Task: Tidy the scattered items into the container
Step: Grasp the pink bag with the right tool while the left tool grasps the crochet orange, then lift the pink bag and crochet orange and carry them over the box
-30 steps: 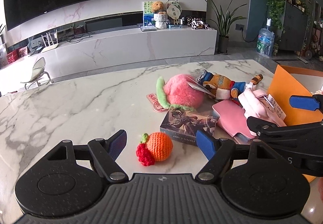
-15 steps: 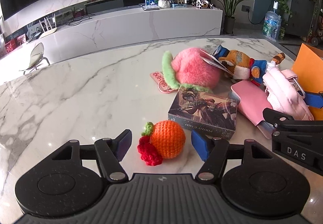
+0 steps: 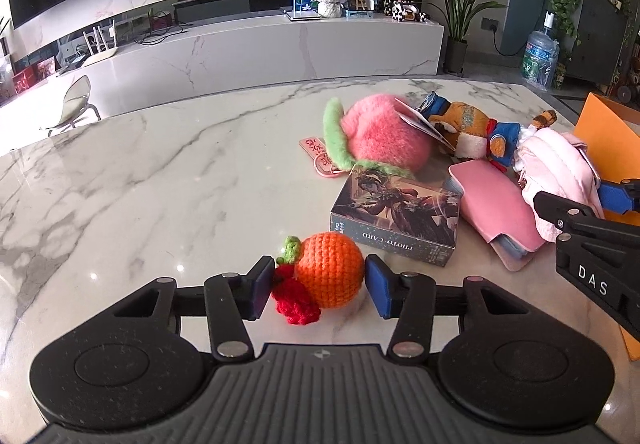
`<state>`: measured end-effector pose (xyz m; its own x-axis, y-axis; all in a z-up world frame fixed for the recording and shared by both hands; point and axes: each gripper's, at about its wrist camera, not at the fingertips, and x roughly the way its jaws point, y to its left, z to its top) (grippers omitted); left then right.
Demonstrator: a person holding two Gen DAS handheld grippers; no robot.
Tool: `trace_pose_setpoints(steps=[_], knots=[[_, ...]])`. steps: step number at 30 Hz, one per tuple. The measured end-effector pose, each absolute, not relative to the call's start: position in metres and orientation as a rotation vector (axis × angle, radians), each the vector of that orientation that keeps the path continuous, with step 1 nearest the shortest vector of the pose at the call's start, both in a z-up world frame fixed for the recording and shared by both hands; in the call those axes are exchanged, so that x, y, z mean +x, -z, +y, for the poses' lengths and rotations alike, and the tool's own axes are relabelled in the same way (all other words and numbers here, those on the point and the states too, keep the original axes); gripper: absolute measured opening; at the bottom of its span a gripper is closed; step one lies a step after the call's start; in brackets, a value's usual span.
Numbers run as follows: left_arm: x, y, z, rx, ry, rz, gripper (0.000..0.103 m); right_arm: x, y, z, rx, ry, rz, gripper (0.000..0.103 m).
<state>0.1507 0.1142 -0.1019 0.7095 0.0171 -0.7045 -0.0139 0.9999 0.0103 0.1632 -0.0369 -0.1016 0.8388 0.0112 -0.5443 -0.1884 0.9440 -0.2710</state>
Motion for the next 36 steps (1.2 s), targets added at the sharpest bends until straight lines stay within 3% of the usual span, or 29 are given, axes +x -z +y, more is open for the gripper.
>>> trace_pose_setpoints(steps=[9, 36], knots=[[0.126, 0.071, 0.101, 0.02, 0.003, 0.723, 0.057, 0.137, 0.083, -0.041, -0.308, -0.127, 0.538, 0.027], [0.041, -0.009, 0.057, 0.091, 0.031, 0.536, 0.057, 0.029, 0.003, -0.067, -0.231, -0.165, 0.348, 0.023]])
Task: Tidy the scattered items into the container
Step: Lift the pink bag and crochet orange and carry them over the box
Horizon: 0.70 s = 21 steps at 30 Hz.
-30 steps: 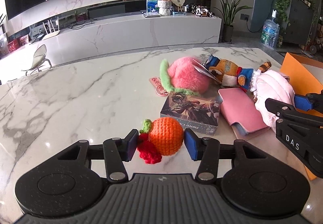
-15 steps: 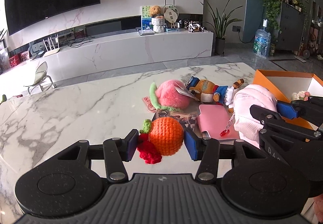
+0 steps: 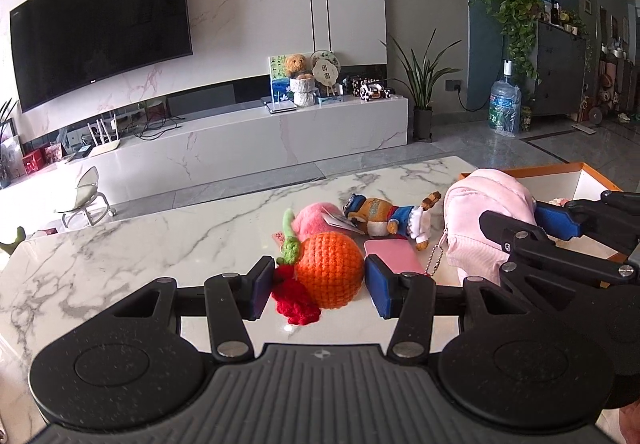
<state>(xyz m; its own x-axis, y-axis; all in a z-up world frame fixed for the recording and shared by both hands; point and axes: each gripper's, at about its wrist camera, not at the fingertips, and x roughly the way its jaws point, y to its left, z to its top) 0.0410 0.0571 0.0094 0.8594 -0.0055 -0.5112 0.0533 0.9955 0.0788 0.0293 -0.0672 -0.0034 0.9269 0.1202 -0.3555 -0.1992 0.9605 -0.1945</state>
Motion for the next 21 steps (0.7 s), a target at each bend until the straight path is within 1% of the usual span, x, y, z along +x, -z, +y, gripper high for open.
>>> trace_pose_setpoints(steps=[10, 21], knots=[[0.018, -0.035, 0.031, 0.122, 0.054, 0.45, 0.057, -0.002, -0.023, -0.087, -0.19, -0.15, 0.269, 0.022], [0.007, -0.054, -0.021, 0.174, 0.132, 0.361, 0.057, -0.024, -0.046, -0.141, -0.095, -0.059, 0.204, 0.023]])
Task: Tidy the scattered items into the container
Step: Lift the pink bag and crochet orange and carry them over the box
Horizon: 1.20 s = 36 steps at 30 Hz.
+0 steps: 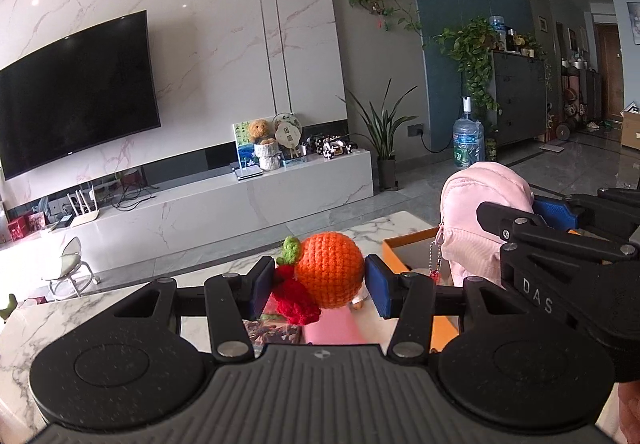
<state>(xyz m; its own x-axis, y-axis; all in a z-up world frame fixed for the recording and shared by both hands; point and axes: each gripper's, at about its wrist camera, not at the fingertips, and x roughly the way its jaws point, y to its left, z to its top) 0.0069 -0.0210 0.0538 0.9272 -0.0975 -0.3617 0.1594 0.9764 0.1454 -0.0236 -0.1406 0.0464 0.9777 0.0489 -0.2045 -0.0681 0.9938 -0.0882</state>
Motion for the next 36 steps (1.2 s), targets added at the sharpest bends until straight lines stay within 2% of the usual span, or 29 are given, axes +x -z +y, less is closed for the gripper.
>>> trace_pose_setpoints(steps=[13, 36], knots=[[0.036, -0.049, -0.091, 0.218, 0.258, 0.355, 0.057, -0.004, -0.045, -0.22, -0.01, 0.066, 0.234, 0.023], [0.137, 0.023, -0.147, 0.221, 0.431, 0.614, 0.057, 0.129, -0.003, -0.293, 0.26, -0.09, 0.569, 0.022]])
